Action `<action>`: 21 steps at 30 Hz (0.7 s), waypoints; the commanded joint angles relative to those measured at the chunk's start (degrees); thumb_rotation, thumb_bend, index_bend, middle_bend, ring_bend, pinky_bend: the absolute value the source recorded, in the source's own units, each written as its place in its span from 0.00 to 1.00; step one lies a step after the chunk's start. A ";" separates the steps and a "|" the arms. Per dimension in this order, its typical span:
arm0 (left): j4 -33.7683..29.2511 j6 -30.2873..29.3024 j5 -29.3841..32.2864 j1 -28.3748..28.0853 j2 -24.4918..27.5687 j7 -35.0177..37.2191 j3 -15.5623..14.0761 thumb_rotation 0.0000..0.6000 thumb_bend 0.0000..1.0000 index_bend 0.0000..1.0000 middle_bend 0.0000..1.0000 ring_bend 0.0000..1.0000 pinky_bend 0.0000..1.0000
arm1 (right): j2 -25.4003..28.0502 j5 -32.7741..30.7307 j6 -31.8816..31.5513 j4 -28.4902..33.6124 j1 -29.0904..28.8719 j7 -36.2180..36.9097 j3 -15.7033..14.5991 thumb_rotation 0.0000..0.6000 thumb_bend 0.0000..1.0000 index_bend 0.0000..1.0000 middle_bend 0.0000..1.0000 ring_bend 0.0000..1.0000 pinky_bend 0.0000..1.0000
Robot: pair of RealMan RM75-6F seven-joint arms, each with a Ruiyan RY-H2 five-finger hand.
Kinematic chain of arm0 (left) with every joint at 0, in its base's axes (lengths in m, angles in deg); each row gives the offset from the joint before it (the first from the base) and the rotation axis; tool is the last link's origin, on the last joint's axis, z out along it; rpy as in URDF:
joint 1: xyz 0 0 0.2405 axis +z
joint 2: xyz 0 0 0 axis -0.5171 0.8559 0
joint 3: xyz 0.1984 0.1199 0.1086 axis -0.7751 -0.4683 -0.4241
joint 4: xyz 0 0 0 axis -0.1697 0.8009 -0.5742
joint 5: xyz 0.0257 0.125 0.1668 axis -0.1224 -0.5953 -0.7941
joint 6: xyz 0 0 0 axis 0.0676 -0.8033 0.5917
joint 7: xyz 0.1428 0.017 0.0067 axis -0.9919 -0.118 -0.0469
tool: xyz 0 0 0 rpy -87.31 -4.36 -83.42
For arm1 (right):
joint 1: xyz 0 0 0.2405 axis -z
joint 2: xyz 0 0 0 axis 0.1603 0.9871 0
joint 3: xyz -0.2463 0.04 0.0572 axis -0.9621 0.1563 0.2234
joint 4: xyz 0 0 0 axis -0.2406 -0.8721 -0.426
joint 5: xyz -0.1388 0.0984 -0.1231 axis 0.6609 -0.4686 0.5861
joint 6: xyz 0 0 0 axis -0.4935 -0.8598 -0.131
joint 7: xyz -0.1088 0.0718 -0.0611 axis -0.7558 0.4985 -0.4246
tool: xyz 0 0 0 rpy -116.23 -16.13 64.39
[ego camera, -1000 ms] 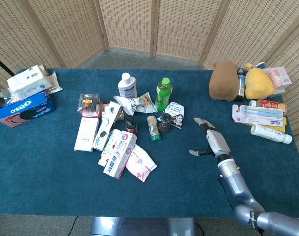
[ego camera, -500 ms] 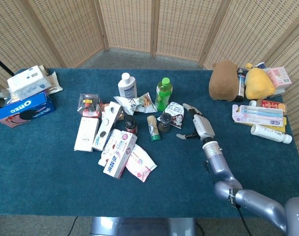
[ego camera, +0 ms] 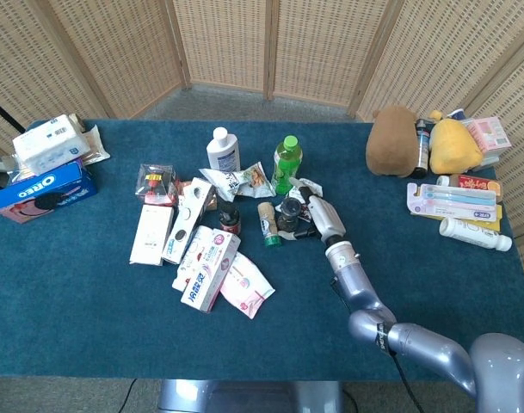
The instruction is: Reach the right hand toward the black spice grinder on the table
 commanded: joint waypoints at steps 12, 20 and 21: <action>0.27 -0.38 0.87 0.21 0.35 1.09 0.47 1.00 0.00 0.00 0.00 0.00 0.00 | -6.36 -0.77 -4.32 -5.49 -1.74 -1.44 -0.06 1.00 0.00 0.01 0.06 0.01 0.25; 0.14 0.00 0.62 0.15 0.31 0.96 0.41 1.00 0.00 0.00 0.00 0.00 0.00 | -8.65 2.19 -7.57 -11.38 -0.42 1.46 -0.99 1.00 0.00 0.54 0.76 0.61 0.95; 0.09 0.08 0.50 0.12 0.27 0.81 0.39 1.00 0.00 0.00 0.00 0.00 0.00 | -8.63 2.70 -7.87 -11.58 -0.16 1.92 -1.18 1.00 0.00 0.58 0.81 0.65 0.99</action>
